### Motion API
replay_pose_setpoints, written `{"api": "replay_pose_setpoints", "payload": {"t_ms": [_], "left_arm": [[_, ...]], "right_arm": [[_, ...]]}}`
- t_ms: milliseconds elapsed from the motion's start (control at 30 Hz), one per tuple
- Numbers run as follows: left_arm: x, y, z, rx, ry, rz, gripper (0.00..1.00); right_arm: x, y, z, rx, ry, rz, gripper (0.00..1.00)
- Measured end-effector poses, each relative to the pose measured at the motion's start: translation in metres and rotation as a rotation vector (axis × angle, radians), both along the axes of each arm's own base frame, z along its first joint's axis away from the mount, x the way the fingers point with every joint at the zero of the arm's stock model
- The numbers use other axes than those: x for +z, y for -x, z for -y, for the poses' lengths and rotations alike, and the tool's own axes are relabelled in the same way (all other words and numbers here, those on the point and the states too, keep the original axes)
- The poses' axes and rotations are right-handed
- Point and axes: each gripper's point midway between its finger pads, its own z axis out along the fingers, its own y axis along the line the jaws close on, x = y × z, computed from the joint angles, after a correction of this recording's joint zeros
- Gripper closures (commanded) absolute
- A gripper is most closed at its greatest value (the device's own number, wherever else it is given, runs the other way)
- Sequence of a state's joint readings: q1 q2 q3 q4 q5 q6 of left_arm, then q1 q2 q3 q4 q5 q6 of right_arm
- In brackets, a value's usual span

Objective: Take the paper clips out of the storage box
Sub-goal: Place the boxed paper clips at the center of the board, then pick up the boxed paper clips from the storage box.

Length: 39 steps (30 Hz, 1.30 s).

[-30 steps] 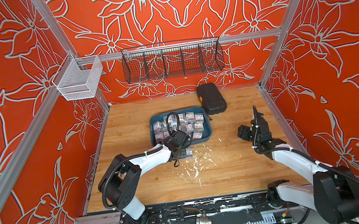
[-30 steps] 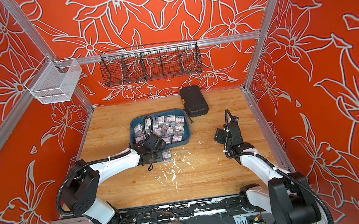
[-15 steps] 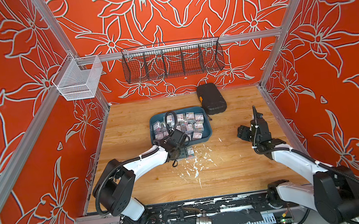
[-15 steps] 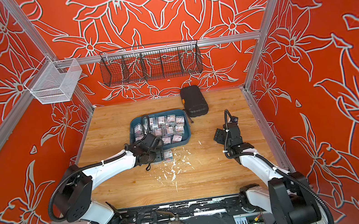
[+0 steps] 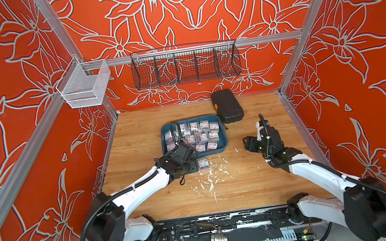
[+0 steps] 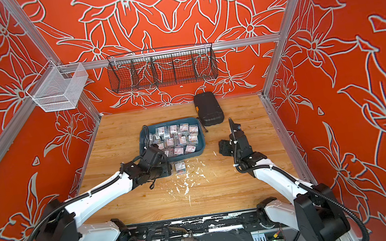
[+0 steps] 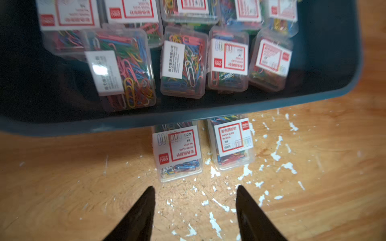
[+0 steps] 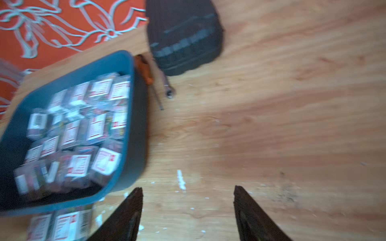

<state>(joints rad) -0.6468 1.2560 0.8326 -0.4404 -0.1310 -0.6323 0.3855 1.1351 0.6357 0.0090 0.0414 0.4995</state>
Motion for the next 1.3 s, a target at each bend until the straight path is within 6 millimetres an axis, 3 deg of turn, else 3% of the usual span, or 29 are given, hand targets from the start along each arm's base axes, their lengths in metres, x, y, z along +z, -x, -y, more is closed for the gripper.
{"api": "replay_pose_setpoints", "payload": {"t_ms": [133,233,267,400,633,900,1067,1300], "left_arm": [[0.046,0.000,-0.013,0.056,0.039,0.094,0.25],[0.074,-0.002,-0.025,0.118,0.101,0.137,0.15],[0.083,-0.001,-0.027,0.131,0.126,0.144,0.09],[0.119,0.004,-0.033,0.202,0.224,0.150,0.03],[0.169,0.017,-0.041,0.293,0.371,0.179,0.02],[0.173,0.019,-0.051,0.354,0.379,0.185,0.02],[0.173,0.017,-0.054,0.360,0.359,0.199,0.02],[0.169,0.013,-0.060,0.378,0.318,0.213,0.02]], "right_arm": [[0.047,-0.019,-0.042,0.084,-0.033,0.074,0.31],[0.060,-0.031,-0.067,0.110,-0.014,0.076,0.36],[0.060,-0.035,-0.075,0.119,-0.003,0.067,0.37],[0.051,-0.052,-0.106,0.145,0.051,0.019,0.37],[0.012,-0.093,-0.140,0.144,0.193,-0.105,0.39],[-0.031,-0.125,-0.147,0.107,0.342,-0.214,0.39],[-0.049,-0.125,-0.139,0.082,0.408,-0.266,0.38],[-0.057,-0.124,-0.135,0.068,0.430,-0.296,0.38]]}}
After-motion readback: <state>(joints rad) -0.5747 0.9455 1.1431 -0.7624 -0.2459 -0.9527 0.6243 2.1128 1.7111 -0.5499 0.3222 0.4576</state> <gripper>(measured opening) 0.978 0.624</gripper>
